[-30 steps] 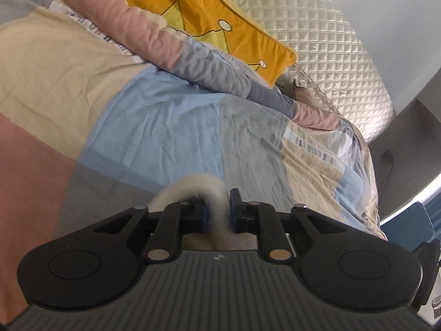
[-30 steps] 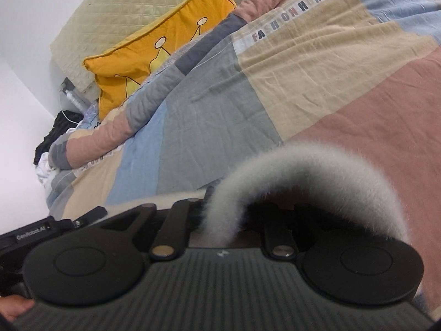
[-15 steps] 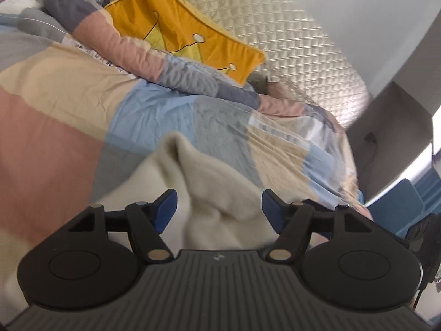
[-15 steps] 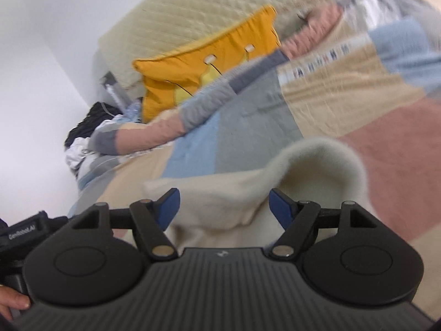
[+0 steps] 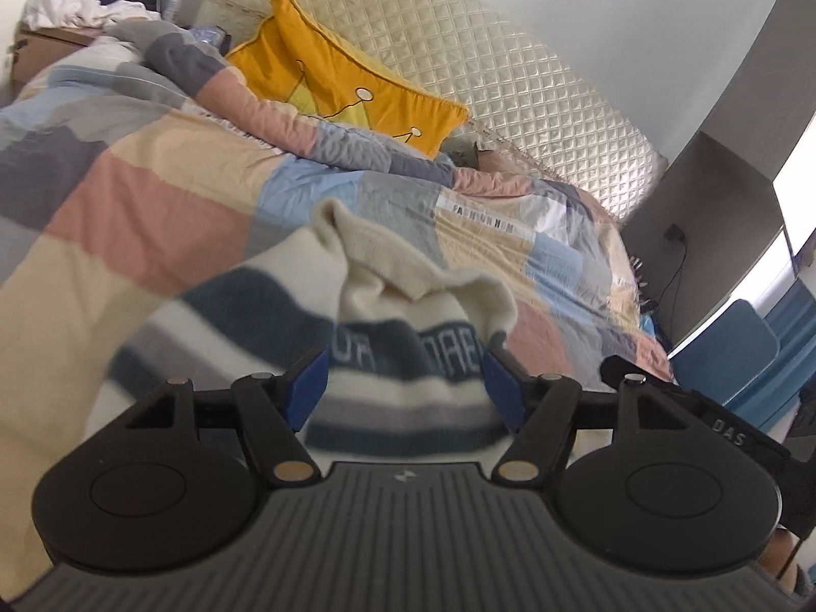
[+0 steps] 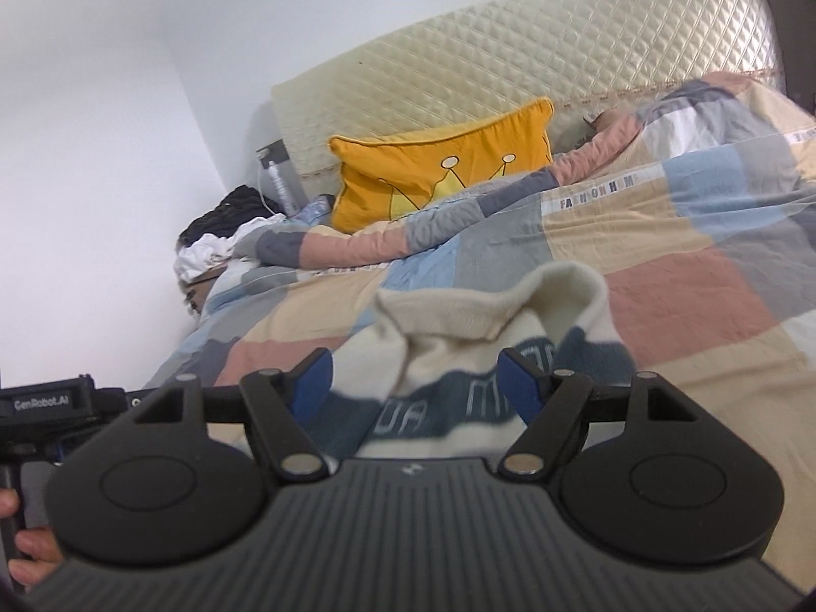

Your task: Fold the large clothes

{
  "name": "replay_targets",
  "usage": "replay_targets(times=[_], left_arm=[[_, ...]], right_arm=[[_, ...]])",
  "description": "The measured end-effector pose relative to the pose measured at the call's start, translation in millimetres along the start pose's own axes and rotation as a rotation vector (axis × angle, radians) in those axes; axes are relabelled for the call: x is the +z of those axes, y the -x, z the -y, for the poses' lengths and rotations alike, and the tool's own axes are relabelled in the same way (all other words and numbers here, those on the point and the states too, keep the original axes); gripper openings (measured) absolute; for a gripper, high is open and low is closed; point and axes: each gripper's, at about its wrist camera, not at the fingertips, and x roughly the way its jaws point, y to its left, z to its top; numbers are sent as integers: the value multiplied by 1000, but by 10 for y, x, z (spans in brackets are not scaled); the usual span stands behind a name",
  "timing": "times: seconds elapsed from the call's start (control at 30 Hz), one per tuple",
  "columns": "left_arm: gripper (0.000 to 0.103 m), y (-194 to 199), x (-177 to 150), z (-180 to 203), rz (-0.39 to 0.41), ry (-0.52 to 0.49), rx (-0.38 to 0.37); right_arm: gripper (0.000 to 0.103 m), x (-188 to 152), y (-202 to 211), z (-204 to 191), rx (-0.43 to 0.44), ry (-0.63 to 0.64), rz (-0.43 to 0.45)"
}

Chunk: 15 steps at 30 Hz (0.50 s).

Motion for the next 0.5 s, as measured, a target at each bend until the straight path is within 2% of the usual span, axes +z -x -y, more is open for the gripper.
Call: replay_targets(times=[0.23,0.5], left_arm=[[73,408,-303,89,-43,-19,114],[72,314,-427,143,-142,33,208]], right_arm=[[74,-344,478,-33,-8,-9,-3],[75,-634,564,14,-6,-78,-40]])
